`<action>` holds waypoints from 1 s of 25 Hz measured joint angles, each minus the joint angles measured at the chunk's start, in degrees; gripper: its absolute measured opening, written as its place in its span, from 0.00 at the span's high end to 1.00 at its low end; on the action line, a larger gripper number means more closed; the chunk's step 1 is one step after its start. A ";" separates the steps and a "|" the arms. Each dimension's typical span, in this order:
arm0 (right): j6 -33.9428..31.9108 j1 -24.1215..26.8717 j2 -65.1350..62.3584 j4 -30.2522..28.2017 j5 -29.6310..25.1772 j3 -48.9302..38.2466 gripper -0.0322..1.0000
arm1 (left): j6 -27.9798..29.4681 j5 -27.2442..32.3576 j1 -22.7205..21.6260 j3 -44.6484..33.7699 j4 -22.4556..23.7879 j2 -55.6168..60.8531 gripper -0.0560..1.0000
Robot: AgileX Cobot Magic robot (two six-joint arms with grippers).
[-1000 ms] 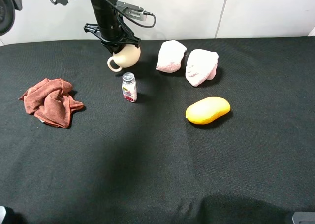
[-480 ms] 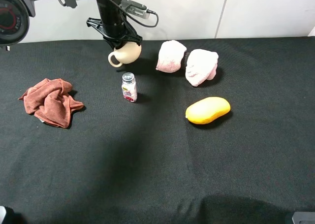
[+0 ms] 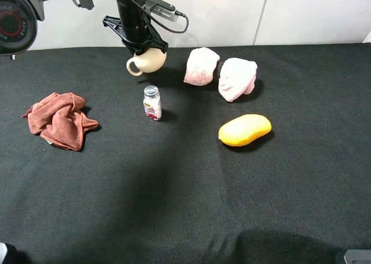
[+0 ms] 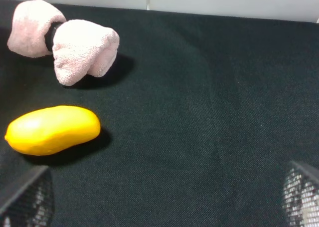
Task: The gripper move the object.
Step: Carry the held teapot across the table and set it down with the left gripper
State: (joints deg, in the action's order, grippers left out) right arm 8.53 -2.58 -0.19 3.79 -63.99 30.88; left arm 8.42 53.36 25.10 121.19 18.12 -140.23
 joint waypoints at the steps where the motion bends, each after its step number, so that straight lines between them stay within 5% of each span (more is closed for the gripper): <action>1: 0.00 0.00 0.00 0.00 0.00 0.00 0.30 | 0.16 -0.22 0.00 0.00 0.00 0.00 0.92; 25: 0.00 0.00 0.00 -0.17 0.08 0.00 0.30 | 1.11 -1.15 0.16 0.16 0.23 -2.62 0.92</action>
State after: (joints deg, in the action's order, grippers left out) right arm 8.53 -2.58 -0.19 3.62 -63.91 30.88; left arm 9.53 52.21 25.26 121.35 18.35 -142.86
